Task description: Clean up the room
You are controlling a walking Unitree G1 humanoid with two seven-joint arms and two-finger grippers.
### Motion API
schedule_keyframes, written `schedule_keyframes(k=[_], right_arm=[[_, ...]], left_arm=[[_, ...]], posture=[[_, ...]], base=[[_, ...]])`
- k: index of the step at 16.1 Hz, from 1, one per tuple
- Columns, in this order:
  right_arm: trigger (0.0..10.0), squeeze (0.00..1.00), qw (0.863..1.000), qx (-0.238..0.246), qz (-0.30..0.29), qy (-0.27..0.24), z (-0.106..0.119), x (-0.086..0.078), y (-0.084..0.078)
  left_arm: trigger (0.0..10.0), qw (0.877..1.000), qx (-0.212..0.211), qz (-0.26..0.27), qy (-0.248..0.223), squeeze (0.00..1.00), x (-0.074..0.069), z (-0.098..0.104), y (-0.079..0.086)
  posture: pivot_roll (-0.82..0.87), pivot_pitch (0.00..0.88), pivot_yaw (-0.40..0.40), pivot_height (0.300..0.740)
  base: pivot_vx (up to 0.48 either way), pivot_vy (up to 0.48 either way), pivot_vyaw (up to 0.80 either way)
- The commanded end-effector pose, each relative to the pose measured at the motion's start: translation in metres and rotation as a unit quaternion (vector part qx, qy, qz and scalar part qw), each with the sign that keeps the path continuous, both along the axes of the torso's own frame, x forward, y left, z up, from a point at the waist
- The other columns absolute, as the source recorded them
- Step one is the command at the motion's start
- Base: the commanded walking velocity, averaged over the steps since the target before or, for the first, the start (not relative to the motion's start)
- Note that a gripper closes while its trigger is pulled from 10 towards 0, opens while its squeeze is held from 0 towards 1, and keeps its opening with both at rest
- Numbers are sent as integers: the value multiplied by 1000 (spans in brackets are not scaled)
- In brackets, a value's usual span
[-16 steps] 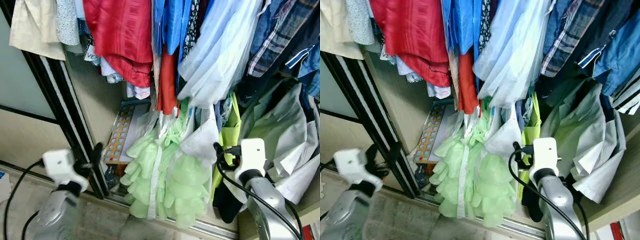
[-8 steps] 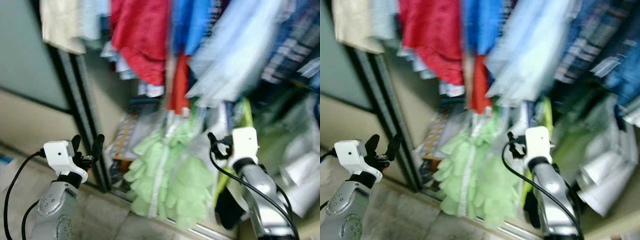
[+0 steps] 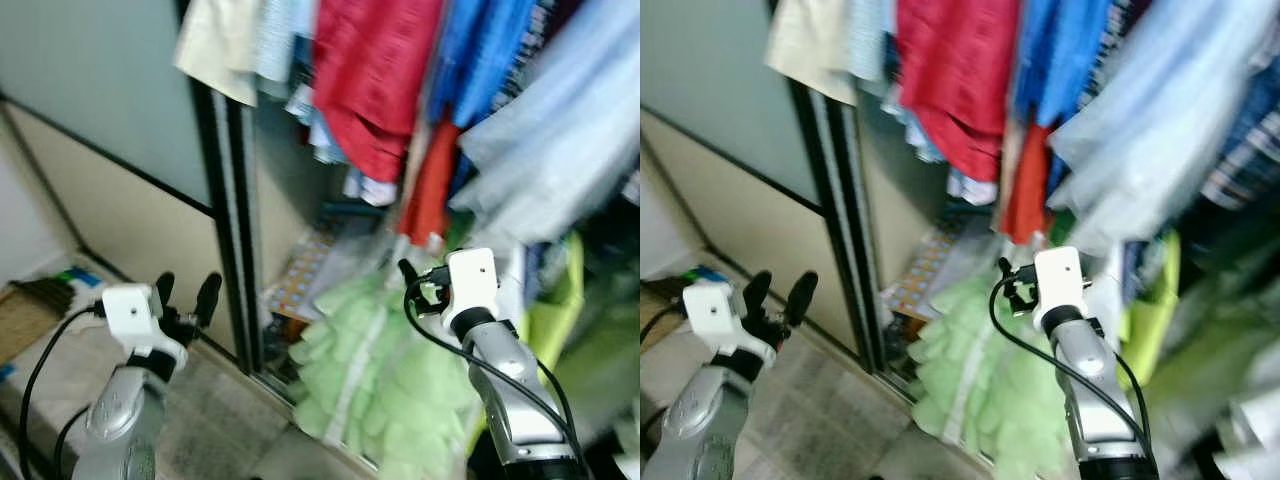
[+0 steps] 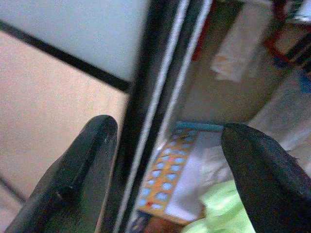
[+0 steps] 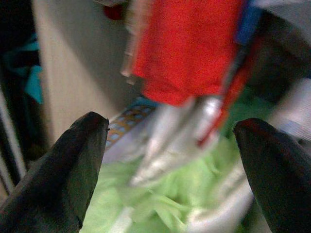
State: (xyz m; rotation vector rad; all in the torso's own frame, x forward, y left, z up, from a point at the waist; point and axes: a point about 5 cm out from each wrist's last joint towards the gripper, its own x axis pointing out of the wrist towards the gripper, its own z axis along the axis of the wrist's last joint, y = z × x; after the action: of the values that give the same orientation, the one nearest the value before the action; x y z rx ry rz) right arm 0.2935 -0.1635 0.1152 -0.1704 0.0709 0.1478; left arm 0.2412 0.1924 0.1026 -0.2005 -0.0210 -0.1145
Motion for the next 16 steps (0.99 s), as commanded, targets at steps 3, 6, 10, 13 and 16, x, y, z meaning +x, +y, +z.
schedule_keyframes(k=[3,6,10,13,16], right_arm=[[10000,0,1000,16,0,-8,2,-1,2],[10000,0,1000,22,4,-10,3,-5,5],[10000,0,1000,24,6,-10,3,-5,5],[10000,0,1000,24,6,-10,3,-6,5],[10000,0,1000,26,10,-13,4,0,8]], left_arm=[[10000,1000,-9,-16,10,0,0,2,-6],[10000,999,-15,-32,8,0,4,6,-11],[10000,1000,7,-11,10,0,3,5,-11],[10000,1000,10,-9,12,0,4,6,-11],[10000,1000,14,6,16,0,10,7,-11]], posture=[[28,0,-34,740],[24,0,-26,740],[23,6,-22,740],[23,6,-22,740],[22,0,-17,740]], base=[[0,0,800],[0,0,800],[0,0,800],[0,0,800],[0,0,800]])
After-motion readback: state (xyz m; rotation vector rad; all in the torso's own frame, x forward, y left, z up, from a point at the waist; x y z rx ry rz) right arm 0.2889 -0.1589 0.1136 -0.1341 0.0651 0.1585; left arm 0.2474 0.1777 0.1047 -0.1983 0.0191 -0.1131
